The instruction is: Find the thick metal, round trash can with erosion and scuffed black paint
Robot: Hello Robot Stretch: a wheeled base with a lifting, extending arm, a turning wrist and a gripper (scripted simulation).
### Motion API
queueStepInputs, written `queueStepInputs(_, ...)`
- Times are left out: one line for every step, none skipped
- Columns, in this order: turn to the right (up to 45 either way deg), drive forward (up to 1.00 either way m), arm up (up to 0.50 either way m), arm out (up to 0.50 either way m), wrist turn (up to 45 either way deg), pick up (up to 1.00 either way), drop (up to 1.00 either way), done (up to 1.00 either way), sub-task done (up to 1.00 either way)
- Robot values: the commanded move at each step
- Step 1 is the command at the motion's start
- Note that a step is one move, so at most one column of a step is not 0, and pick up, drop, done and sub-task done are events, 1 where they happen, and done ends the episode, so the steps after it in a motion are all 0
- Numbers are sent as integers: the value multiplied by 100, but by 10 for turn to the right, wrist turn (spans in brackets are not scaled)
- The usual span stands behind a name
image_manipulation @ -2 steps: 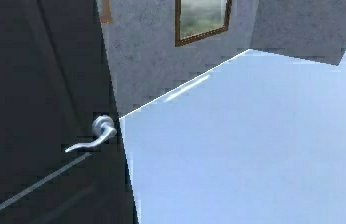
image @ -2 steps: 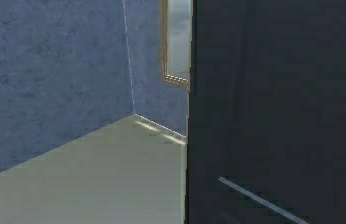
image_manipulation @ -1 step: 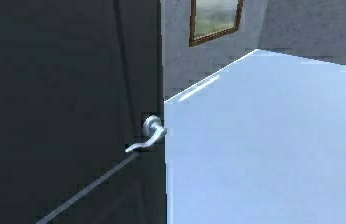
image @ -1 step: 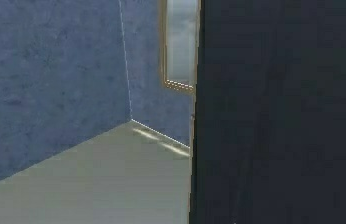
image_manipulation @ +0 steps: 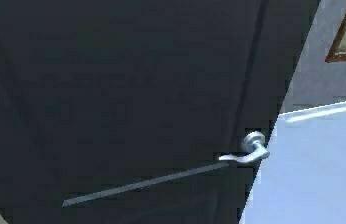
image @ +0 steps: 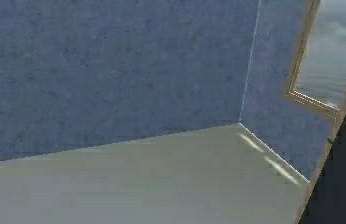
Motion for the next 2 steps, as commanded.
queueStepInputs(0,60,0,0,0,0,0,0,0)
queueStepInputs(-450,0,0,0,0,0,0,0,0)
